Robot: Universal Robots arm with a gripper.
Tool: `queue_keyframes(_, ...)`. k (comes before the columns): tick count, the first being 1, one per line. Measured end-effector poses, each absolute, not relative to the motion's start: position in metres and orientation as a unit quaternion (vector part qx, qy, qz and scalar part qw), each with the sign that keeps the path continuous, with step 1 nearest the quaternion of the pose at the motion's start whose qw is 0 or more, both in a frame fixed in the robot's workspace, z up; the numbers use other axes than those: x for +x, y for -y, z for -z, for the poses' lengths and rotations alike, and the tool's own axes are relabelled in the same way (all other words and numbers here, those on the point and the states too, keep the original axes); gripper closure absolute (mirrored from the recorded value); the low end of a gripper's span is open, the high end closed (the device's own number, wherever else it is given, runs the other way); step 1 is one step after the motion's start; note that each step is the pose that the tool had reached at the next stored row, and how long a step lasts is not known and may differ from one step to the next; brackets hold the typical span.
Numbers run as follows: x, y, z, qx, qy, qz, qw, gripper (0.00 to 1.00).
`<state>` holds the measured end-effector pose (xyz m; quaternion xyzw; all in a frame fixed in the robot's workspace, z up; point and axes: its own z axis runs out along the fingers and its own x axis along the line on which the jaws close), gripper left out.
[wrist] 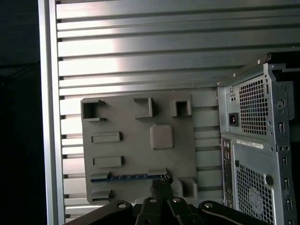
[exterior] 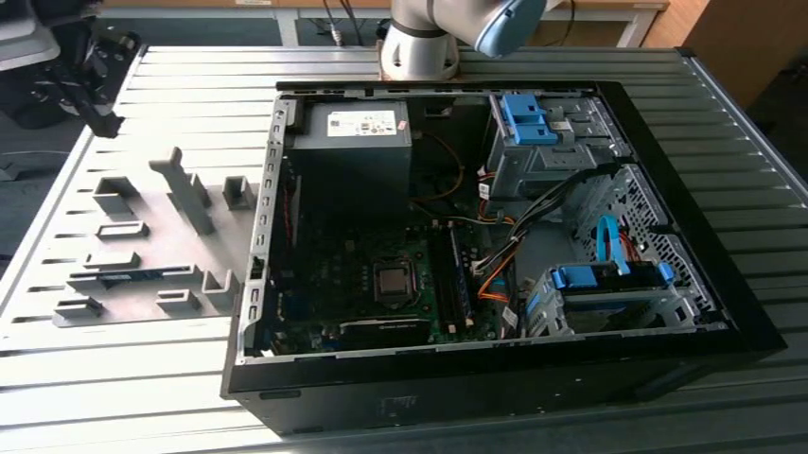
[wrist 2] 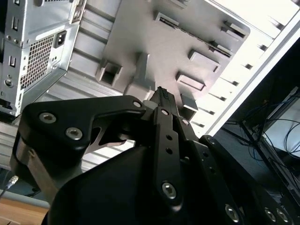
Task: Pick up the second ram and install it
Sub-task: 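Reach for the second ram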
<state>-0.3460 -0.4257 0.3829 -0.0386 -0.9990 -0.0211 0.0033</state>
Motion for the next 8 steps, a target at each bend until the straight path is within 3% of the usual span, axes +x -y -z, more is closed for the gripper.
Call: queue_keyframes(8,-0.362,0.434,-0.381,-0.039,0.999,0.021,0.003,0.89)
